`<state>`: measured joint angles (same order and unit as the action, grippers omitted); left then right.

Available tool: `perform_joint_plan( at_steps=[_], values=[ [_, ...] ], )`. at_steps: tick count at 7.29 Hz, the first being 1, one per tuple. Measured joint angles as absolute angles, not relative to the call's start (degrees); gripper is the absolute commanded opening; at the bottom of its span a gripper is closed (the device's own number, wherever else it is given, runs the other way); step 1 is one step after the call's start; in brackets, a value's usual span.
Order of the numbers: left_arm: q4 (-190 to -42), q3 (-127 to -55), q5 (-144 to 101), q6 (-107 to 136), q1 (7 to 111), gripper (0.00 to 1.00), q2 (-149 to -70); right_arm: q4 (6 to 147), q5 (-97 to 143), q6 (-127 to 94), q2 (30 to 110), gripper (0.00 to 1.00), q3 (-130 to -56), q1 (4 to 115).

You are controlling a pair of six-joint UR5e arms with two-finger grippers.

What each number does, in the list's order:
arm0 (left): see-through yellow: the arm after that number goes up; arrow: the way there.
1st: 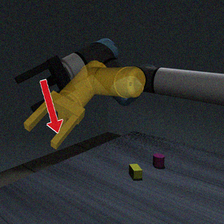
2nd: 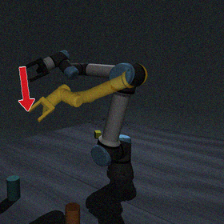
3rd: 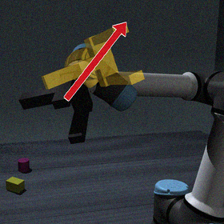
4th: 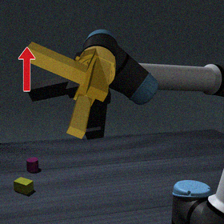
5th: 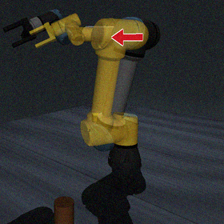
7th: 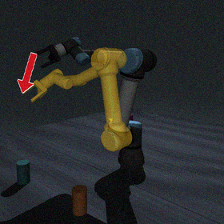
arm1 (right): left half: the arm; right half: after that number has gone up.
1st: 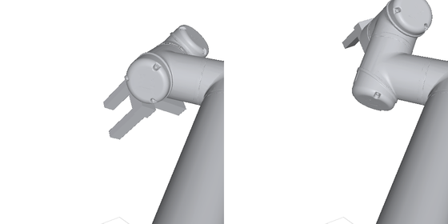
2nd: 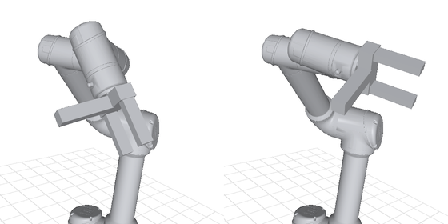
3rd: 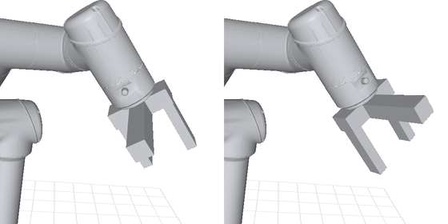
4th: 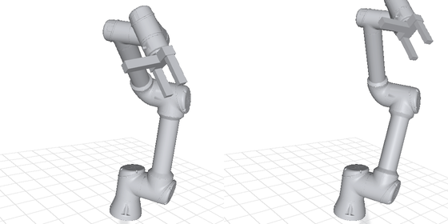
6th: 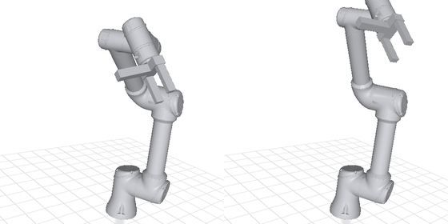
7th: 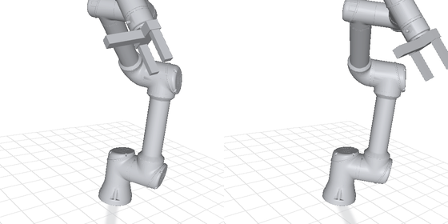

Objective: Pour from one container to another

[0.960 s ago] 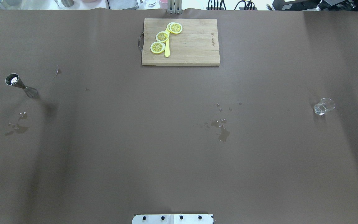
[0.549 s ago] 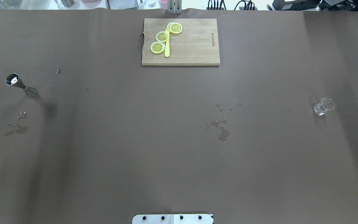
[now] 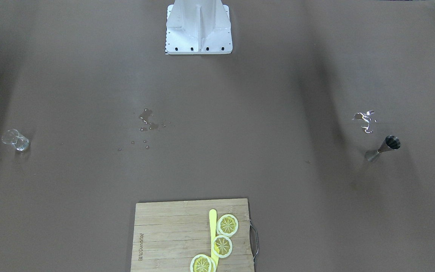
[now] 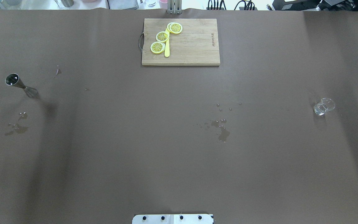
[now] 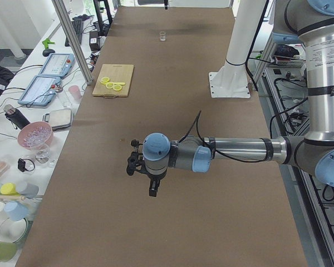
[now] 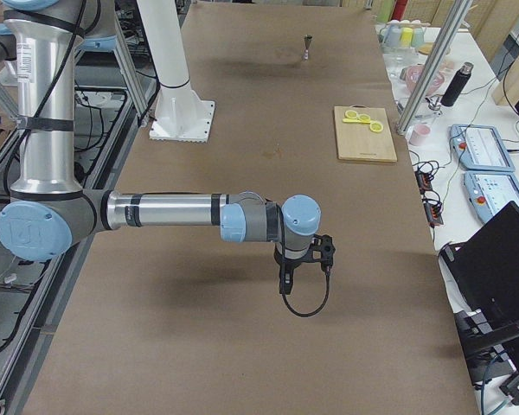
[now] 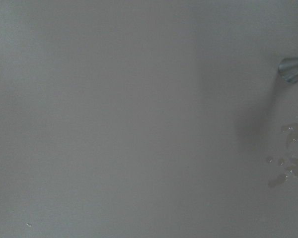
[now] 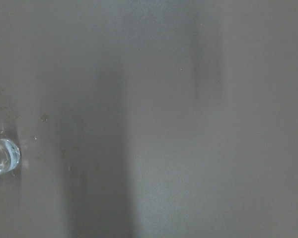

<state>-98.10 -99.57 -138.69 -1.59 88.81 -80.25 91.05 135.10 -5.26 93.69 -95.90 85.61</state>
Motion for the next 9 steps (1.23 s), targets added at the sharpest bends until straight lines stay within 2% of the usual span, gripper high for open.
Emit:
perform_joint_plan(
  at_steps=[9],
  values=[
    [-98.2, -100.1, -138.7, -1.4, 88.8, 0.98, -81.9, 91.0, 135.7, -5.2, 93.6, 1.0, -96.6, 85.5]
  ],
)
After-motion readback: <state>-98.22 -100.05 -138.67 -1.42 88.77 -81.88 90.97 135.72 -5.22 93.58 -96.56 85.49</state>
